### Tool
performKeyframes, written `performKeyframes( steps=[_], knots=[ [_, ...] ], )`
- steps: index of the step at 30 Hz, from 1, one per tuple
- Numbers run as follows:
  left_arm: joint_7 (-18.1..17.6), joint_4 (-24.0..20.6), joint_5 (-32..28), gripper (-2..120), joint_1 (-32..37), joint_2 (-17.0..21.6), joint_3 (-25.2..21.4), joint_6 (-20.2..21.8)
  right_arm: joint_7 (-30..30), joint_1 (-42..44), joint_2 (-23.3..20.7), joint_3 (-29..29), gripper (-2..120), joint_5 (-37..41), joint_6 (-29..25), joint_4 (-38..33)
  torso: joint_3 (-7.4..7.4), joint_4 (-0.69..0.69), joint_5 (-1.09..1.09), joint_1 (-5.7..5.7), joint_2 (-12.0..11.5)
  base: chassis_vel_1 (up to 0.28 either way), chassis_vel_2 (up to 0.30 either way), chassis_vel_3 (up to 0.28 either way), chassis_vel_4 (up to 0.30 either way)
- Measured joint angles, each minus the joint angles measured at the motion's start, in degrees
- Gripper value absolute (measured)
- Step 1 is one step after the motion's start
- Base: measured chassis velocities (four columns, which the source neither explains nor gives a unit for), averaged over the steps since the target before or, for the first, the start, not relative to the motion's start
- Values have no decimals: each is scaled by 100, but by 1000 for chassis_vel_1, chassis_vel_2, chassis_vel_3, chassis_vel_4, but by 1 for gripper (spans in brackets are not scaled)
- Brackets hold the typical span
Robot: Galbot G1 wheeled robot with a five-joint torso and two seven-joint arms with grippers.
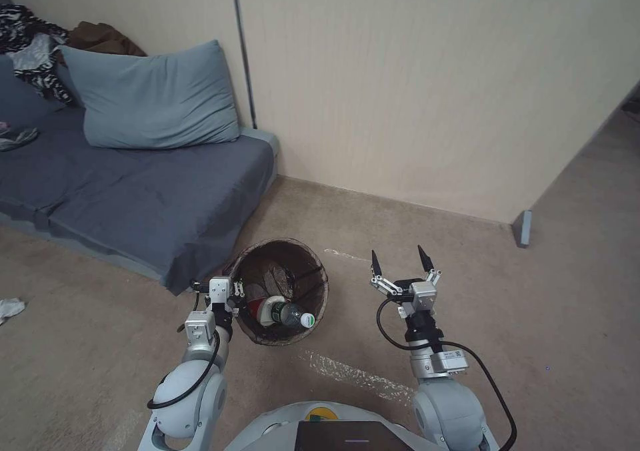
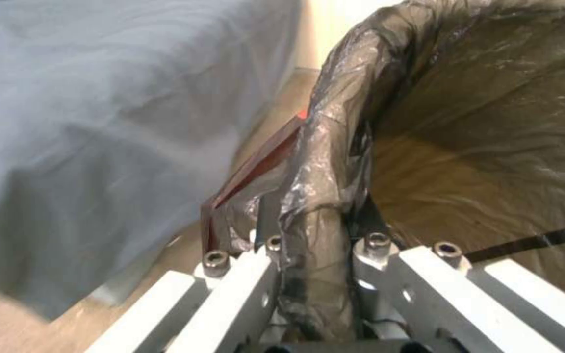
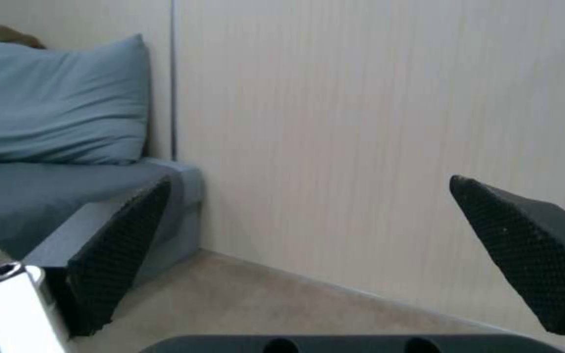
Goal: Pick up the trash bin, then pick up the garbage from the floor and place it into the trash bin.
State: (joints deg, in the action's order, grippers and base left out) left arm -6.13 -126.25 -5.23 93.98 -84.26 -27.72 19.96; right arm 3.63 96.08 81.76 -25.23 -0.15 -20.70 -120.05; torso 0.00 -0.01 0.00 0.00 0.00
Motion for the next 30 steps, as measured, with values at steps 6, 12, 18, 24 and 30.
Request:
performKeyframes(
  steps=[6, 12, 18, 24, 30],
  knots=[
    [7, -1, 0, 3, 28, -8, -20, 0, -7, -15, 5, 13, 100, -2, 0, 15, 0, 0, 0, 0, 0, 92, 86, 88, 91],
    [16, -40, -6, 3, 74, -32, -41, 0, -37, -72, 17, 36, 100, -3, 19, 30, 0, 0, 0, 0, 0, 107, 101, 107, 104],
    [16, -49, -13, 3, 69, -42, -41, 0, -46, -109, 9, 32, 100, -3, 42, 25, 0, 1, 0, 0, 0, 137, 126, 134, 120],
    [22, -50, -20, 3, 69, -43, -48, 0, -68, -160, 12, 38, 100, -3, 67, 25, 0, 1, 0, 0, 0, 124, 125, 130, 123],
    [23, -50, -20, 3, 84, -38, -68, 0, -79, -176, 7, 48, 100, -3, 71, 32, 0, 1, 0, 0, 0, 125, 118, 115, 124]
  ],
)
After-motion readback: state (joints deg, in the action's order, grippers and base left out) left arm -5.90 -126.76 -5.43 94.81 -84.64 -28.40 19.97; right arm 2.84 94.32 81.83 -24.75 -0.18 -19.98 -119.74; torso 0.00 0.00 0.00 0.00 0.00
